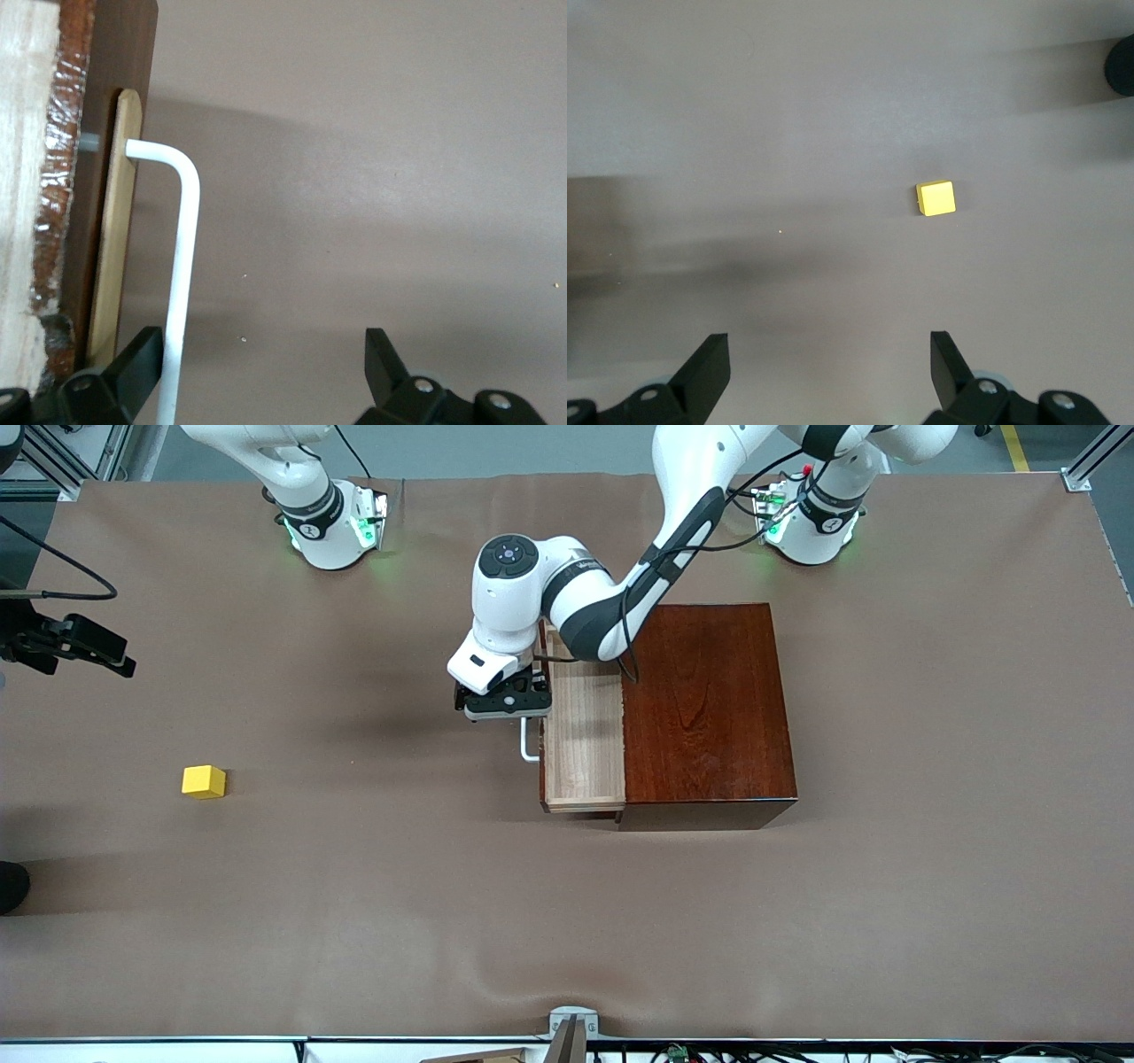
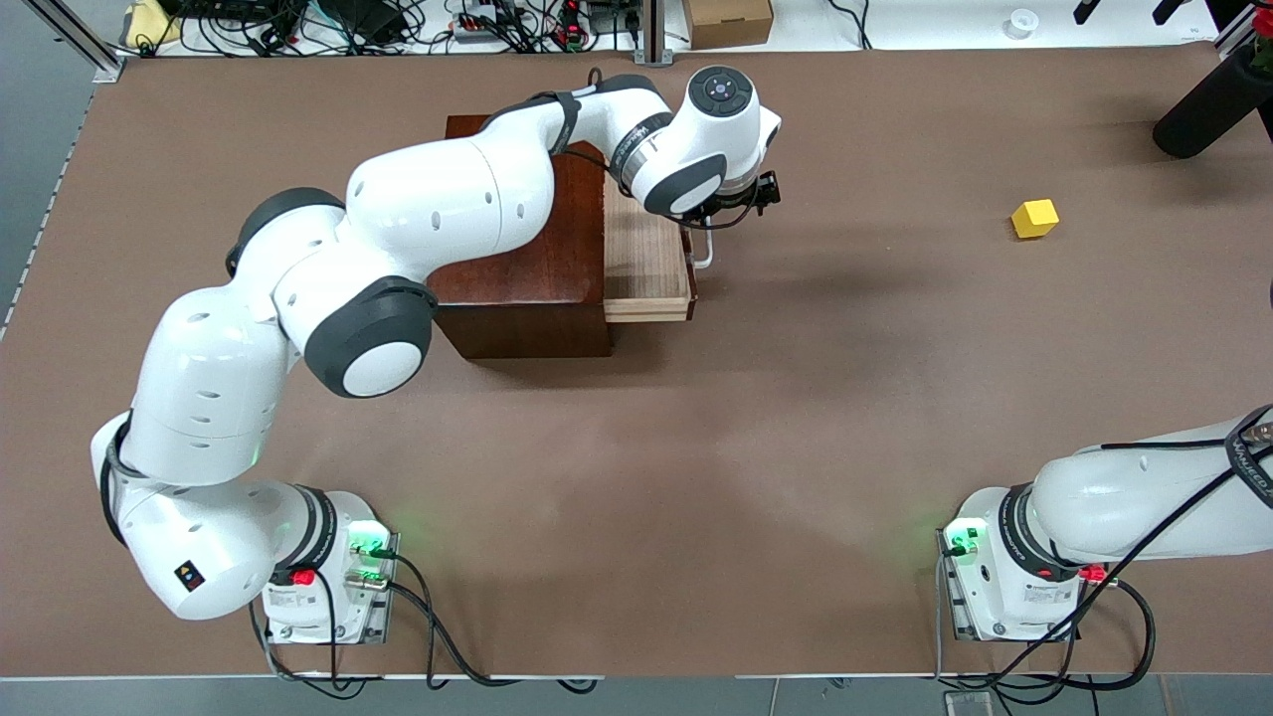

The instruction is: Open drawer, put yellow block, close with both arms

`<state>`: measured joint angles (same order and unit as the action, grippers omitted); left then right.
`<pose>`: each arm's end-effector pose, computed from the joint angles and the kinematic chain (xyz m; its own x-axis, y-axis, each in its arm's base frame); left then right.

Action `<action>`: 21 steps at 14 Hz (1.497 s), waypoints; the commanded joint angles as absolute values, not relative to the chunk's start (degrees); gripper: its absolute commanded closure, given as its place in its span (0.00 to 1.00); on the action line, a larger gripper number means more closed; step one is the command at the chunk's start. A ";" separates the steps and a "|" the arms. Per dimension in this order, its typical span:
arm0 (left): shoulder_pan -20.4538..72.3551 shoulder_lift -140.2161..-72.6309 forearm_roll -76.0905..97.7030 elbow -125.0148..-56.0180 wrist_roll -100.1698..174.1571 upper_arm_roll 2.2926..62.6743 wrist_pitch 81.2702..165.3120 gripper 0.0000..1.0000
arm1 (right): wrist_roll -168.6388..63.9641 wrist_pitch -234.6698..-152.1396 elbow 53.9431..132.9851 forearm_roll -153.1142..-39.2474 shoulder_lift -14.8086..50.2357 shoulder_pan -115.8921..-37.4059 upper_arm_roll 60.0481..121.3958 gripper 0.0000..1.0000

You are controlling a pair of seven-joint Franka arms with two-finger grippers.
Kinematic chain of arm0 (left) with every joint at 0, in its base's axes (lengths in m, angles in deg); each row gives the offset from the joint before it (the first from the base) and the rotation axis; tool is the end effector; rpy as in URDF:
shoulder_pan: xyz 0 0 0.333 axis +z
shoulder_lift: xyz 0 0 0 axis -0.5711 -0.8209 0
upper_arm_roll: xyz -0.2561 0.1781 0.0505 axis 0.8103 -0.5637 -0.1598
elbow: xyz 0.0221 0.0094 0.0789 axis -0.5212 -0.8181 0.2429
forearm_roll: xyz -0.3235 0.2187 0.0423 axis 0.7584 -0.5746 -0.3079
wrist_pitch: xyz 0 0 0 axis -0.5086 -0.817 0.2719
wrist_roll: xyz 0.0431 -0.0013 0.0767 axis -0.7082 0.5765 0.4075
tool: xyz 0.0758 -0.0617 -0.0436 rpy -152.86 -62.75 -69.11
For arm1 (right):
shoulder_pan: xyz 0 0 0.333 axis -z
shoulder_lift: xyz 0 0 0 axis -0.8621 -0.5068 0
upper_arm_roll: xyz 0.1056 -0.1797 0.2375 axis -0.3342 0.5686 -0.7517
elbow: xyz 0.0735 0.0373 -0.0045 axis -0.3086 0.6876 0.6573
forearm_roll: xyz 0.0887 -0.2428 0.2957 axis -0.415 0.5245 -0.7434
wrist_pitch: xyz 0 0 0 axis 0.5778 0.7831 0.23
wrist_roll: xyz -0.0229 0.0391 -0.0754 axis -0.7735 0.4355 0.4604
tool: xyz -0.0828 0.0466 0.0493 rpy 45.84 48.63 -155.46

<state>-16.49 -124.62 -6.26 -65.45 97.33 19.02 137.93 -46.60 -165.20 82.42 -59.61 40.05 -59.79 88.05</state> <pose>0.4434 -0.6245 0.3120 0.9773 0.1477 0.1518 0.1186 -0.9755 0.1851 0.5557 -0.0236 0.6271 0.9979 -0.0563 -0.0310 -0.0565 -0.9984 -0.0049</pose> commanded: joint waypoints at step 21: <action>-2.11 -107.97 -3.99 -65.86 92.78 18.73 122.42 0.00 | -68.31 -175.84 87.05 -59.95 34.06 -46.01 88.96 0.00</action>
<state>-4.94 -111.27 -5.75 -63.30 95.73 18.37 124.50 -67.32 -172.57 84.00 -59.60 34.74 -46.05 89.70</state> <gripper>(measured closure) 0.000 0.000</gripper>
